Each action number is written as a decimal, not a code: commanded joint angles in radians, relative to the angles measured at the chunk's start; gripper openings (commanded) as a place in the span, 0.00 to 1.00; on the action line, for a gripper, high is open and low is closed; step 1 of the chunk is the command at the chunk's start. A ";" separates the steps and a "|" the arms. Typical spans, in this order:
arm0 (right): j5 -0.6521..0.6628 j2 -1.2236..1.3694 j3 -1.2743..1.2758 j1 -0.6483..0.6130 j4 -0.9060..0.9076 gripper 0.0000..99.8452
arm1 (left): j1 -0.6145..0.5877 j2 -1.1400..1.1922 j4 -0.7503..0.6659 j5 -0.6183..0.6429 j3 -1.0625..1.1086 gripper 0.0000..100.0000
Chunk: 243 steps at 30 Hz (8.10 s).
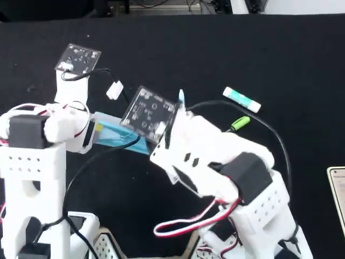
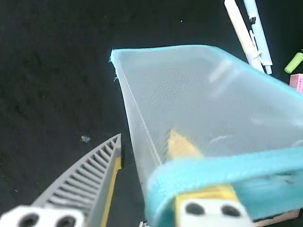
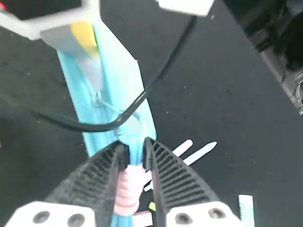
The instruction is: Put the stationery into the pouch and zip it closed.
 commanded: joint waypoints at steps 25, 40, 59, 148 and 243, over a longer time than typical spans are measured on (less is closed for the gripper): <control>0.048 -0.246 0.177 0.207 -0.049 0.01 | -0.012 -0.247 -0.095 0.008 0.074 0.03; 0.046 -0.252 0.266 0.210 -0.074 0.01 | -0.225 -0.249 -0.287 0.009 0.251 0.03; 0.038 -0.251 0.305 0.206 -0.072 0.01 | -0.225 -0.249 -0.279 0.009 0.252 0.03; -0.586 0.374 0.530 0.523 -0.175 0.12 | -0.091 -0.416 -0.727 0.127 0.788 0.03; 0.278 0.610 0.618 0.700 -0.350 0.02 | -0.090 -0.416 -0.727 0.127 0.826 0.03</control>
